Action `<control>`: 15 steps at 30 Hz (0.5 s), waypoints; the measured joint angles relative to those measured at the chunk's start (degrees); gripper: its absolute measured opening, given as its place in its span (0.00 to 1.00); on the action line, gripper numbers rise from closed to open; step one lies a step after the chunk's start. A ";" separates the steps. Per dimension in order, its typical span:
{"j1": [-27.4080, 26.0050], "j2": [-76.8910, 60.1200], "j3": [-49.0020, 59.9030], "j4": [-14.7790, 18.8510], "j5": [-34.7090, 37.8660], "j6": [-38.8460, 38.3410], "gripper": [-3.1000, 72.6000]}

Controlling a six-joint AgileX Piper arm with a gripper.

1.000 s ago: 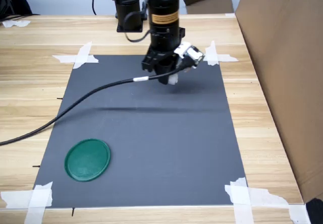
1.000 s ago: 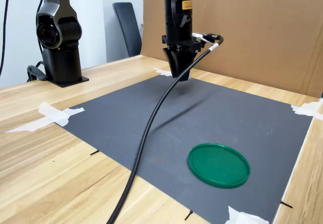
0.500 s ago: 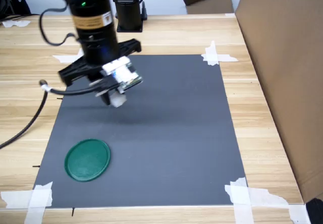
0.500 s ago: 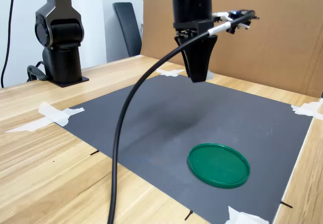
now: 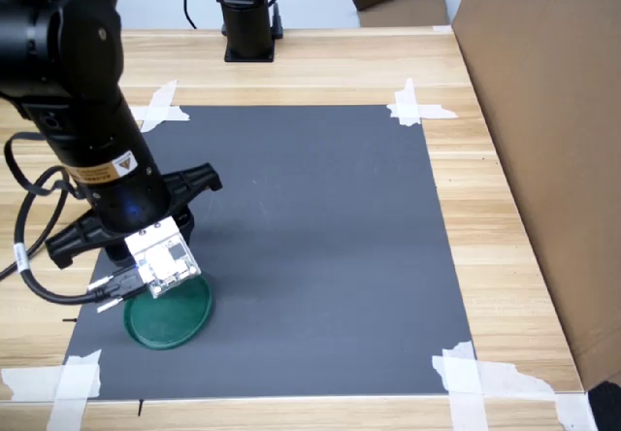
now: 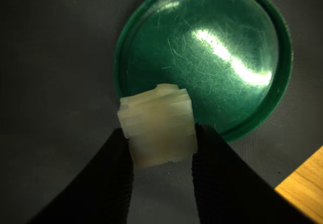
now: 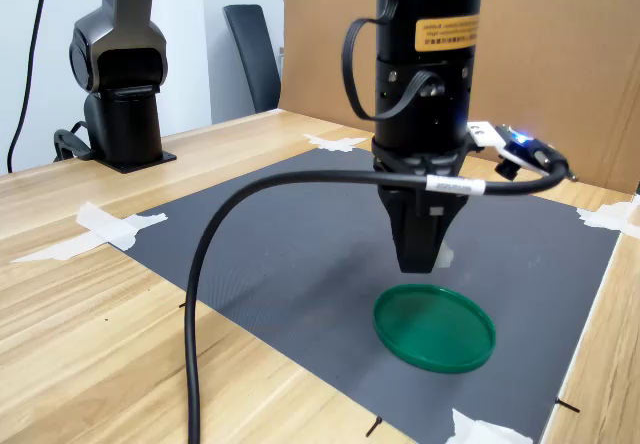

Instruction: Grasp a white terminal and put it in the green lid.

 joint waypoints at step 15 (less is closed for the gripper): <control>0.00 4.54 -0.13 -4.62 -4.20 3.13 0.40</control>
